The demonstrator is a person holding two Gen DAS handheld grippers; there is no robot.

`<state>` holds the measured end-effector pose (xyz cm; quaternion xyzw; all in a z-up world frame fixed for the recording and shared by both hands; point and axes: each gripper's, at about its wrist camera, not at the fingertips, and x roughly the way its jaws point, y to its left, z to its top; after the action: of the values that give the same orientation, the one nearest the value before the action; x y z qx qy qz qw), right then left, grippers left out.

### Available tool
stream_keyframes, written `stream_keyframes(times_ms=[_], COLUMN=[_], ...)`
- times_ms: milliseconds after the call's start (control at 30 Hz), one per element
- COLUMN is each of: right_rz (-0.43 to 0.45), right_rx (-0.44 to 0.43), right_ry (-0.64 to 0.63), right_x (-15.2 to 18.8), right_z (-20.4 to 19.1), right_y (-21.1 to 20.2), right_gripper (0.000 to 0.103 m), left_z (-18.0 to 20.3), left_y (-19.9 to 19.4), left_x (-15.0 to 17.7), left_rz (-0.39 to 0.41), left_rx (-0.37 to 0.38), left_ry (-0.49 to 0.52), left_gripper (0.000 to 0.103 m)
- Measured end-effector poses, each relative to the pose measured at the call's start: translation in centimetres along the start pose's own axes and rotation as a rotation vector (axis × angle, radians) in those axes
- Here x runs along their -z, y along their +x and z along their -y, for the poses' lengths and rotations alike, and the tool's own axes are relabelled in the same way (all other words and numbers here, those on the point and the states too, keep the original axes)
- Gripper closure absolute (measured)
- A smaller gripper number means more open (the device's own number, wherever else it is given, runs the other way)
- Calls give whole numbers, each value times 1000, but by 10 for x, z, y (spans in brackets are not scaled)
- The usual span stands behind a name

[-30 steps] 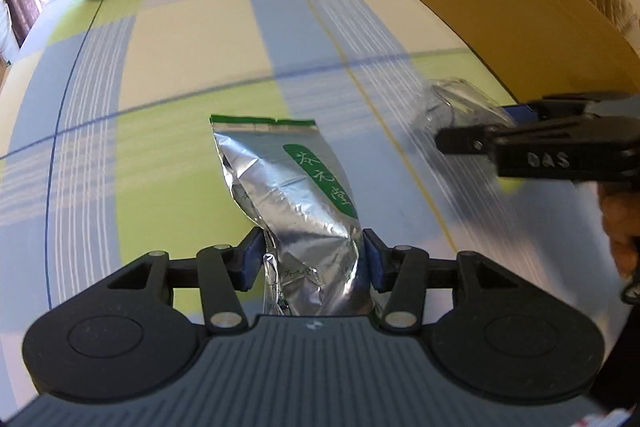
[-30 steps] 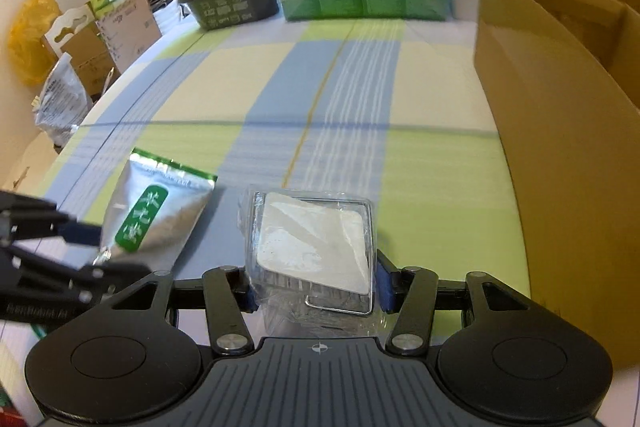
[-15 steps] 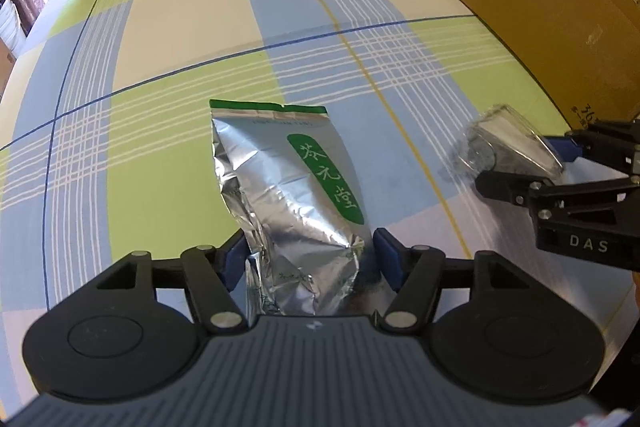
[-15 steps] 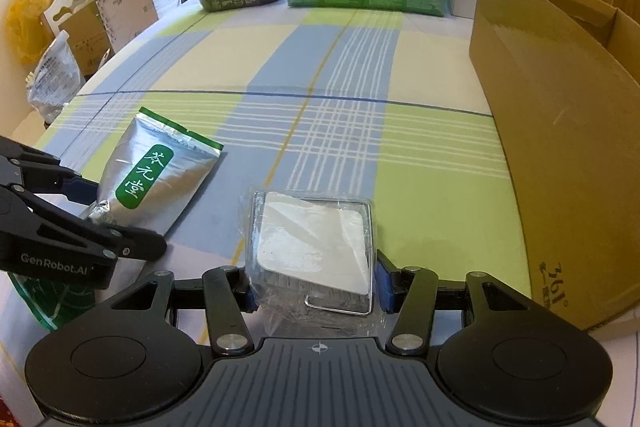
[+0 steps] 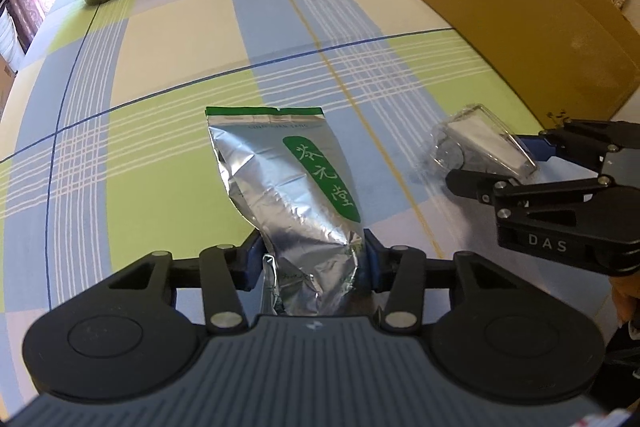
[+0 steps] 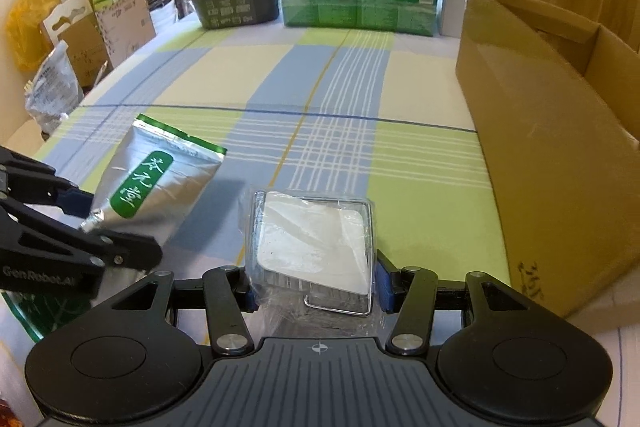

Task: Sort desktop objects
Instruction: 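Lift and carry the foil packet and plastic container with both tools over the box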

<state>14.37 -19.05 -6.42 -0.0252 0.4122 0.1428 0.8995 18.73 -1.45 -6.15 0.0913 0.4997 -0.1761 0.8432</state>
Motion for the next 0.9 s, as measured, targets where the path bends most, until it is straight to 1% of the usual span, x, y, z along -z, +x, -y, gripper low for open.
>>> stream_keyframes(times_ms=[167, 300, 433, 633, 900], right_rz=[33, 64, 93, 134, 190], right_rx=[6, 15, 6, 17, 37], right_ry=[15, 65, 85, 100, 124], right_x=[3, 3, 3, 8, 12], right_z=[4, 17, 21, 29, 48], right_y=[-31, -58, -84, -120, -156], right_gripper=[54, 54, 54, 54, 54], left_z=[18, 35, 53, 79, 112], left_y=[-17, -37, -60, -95, -121], left_x=[5, 10, 11, 11, 15], left_rz=[22, 41, 74, 127, 157], left_rx=[8, 18, 20, 32, 46], left_ry=[-3, -20, -43, -65, -46], left_gripper=[60, 60, 60, 60, 60])
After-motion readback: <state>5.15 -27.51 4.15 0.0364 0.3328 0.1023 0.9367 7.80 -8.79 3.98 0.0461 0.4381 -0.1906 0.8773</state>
